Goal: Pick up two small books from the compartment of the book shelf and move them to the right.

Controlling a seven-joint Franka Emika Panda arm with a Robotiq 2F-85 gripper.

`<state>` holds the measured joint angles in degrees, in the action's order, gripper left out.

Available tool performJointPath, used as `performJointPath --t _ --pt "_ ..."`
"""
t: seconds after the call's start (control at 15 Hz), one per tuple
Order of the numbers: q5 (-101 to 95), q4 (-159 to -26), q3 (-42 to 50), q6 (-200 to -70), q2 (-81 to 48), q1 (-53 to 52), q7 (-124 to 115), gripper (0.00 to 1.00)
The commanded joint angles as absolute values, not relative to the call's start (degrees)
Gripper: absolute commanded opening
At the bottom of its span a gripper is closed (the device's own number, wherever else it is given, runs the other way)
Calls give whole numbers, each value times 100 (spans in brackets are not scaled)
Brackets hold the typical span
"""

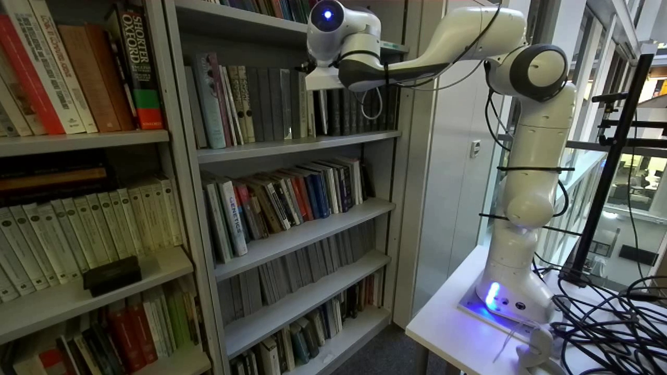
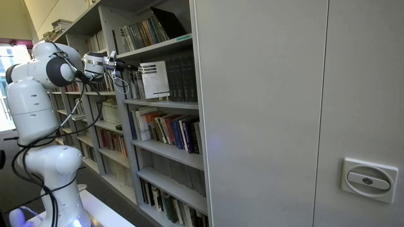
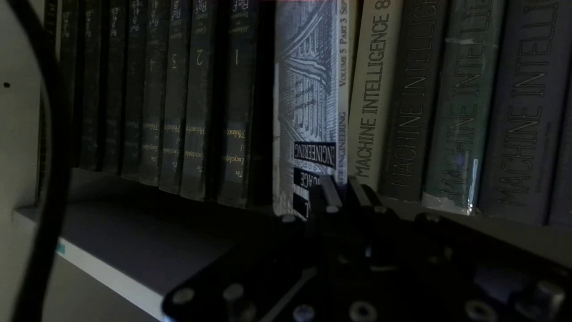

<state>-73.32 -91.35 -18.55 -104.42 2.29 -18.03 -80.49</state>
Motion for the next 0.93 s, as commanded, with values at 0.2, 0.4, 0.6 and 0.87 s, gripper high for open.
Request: performJointPath --t 0.2,0.4,0.6,0.87 --pt "-7432 -8932 -1898 -10573 154 -1812 -7970 2" --pt "-7473 -8900 -1855 -10558 106 -1769 -7979 2" --pt "-7491 -8820 -1785 -10515 30 -1708 -7974 2" --pt "-7500 -8626 -1653 -10501 -125 -1675 -7970 2"
